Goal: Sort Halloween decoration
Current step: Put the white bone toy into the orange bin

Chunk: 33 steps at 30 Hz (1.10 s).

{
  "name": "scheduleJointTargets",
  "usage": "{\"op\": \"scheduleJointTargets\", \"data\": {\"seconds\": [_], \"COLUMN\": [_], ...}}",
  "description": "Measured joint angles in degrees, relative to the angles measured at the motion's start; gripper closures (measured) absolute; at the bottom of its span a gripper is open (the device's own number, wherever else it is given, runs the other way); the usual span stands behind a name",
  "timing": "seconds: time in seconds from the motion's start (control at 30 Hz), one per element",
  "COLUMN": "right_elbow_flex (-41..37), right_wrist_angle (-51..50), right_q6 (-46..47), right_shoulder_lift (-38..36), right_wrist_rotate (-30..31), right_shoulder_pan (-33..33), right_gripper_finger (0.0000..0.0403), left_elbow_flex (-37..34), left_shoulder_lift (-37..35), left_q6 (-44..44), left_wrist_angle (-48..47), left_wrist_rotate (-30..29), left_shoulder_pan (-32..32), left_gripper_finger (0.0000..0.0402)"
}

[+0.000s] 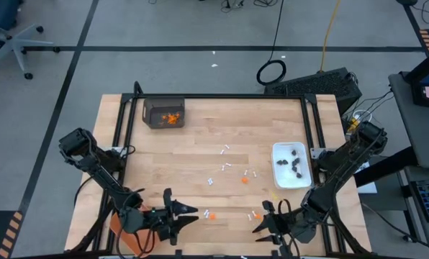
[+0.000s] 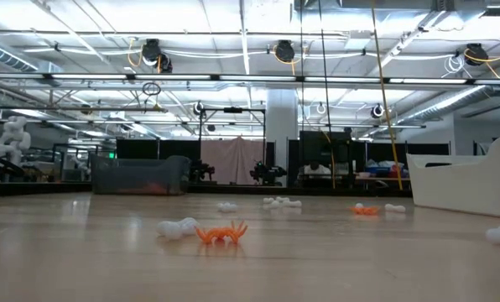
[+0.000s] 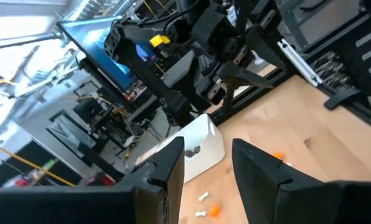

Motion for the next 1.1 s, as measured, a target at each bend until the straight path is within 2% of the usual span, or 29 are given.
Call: {"op": "scheduleJointTargets", "data": {"seconds": [0.17, 0.33, 0.67, 0.93, 1.1], "right_elbow_flex": [0.0, 0.0, 1.1, 7.0, 10.5], "right_wrist_angle": [-0.9, -2.0, -3.2, -5.6, -6.8], "right_q6": [4.3, 14.9, 17.8, 14.0, 4.7], "right_shoulder_lift": [0.0, 1.9, 6.4, 11.2, 16.5], "right_wrist_rotate": [1.1, 10.1, 7.5, 7.5, 7.5], "right_shoulder_pan": [1.5, 1.3, 0.6, 1.0, 2.9], "right_gripper_finger": [0.0287, 0.0287, 0.0287, 0.0287, 0.0287], "left_elbow_flex": [0.0, 0.0, 0.0, 0.0, 0.0], "left_shoulder_lift": [0.0, 0.0, 0.0, 0.0, 0.0], "left_q6": [-5.7, -14.4, -23.1, -23.2, -23.2], "left_wrist_angle": [-0.1, -2.6, -9.4, -9.3, -9.5], "left_wrist_rotate": [0.0, 0.0, 0.4, 1.9, 1.6], "left_shoulder_pan": [0.3, 1.2, 3.7, 4.1, 4.5], "left_gripper_finger": [0.0272, 0.0272, 0.0272, 0.0272, 0.0272]}}
